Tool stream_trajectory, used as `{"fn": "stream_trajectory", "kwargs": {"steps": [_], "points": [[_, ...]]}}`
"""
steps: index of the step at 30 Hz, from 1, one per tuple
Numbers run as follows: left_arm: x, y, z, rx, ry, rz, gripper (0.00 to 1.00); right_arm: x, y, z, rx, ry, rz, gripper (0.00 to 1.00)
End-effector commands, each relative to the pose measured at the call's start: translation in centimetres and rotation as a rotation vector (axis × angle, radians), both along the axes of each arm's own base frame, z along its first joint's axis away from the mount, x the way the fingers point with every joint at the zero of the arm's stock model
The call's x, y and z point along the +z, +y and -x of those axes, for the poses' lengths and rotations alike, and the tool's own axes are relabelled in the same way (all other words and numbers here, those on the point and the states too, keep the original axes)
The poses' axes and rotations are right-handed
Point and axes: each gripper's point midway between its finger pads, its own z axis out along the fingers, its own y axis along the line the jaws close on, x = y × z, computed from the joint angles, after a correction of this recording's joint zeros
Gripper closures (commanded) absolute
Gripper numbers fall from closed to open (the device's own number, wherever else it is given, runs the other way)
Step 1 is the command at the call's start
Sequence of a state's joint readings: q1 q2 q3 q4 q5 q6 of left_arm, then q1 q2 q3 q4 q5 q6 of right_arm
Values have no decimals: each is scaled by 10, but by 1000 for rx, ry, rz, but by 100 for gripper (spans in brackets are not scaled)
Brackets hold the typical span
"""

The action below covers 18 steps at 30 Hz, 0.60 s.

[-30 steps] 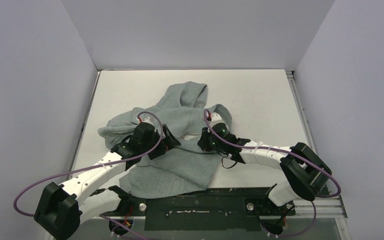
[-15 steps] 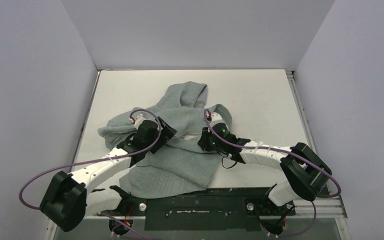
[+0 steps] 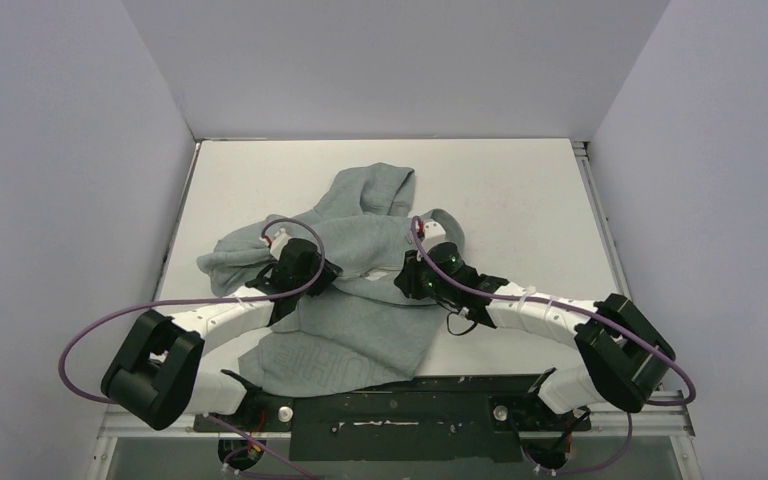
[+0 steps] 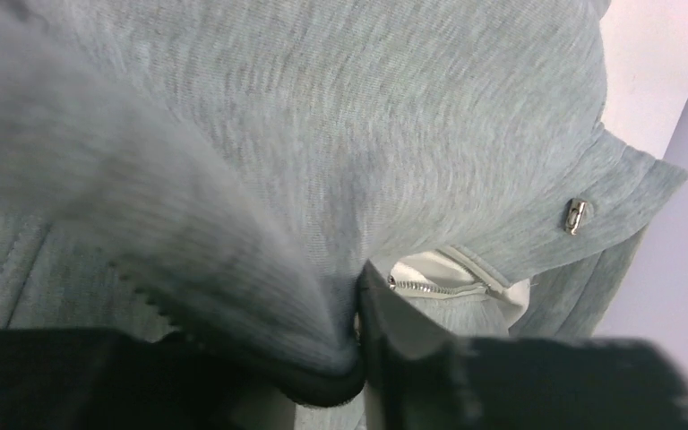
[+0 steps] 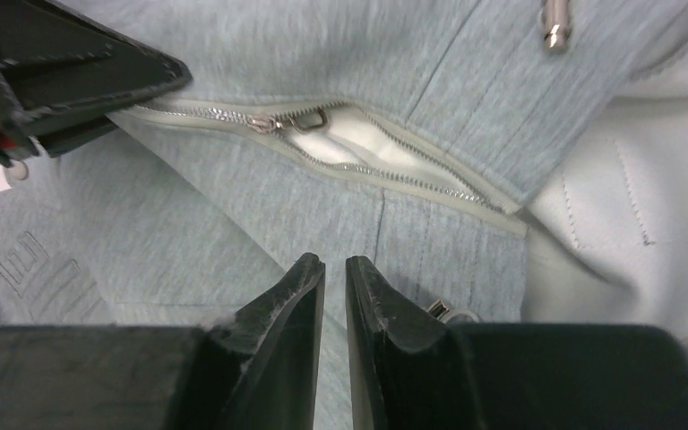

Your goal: Zip up the jacket

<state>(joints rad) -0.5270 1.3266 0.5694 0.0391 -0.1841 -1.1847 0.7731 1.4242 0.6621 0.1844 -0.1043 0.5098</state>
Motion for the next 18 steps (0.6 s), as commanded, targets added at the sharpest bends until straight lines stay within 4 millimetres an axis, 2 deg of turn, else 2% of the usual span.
{"fn": "stream_trajectory", "kwargs": {"steps": [1, 4, 6, 7, 9, 12, 17, 18], "points": [[10, -5, -9, -32, -65, 46, 80, 59, 11, -16, 32, -152, -48, 82], [8, -5, -8, -50, -75, 58, 85, 70, 10, -26, 19, -179, -39, 81], [7, -4, -9, -57, -71, 60, 95, 70, 8, -36, -6, -166, -35, 80], [7, -4, -9, -63, -70, 59, 97, 67, 7, -41, -20, -150, -36, 80], [5, -5, -10, -89, -71, 53, 98, 51, 10, -49, -17, -79, -31, 82], [4, -9, -10, -124, -82, 59, 100, 32, 15, -51, 12, -20, -15, 90], [-3, -12, -8, -170, -80, 43, 100, 5, 5, -33, -31, 19, 10, 94], [-5, -11, -6, -171, -77, 41, 100, -7, -2, -24, -45, 39, 30, 94]]}}
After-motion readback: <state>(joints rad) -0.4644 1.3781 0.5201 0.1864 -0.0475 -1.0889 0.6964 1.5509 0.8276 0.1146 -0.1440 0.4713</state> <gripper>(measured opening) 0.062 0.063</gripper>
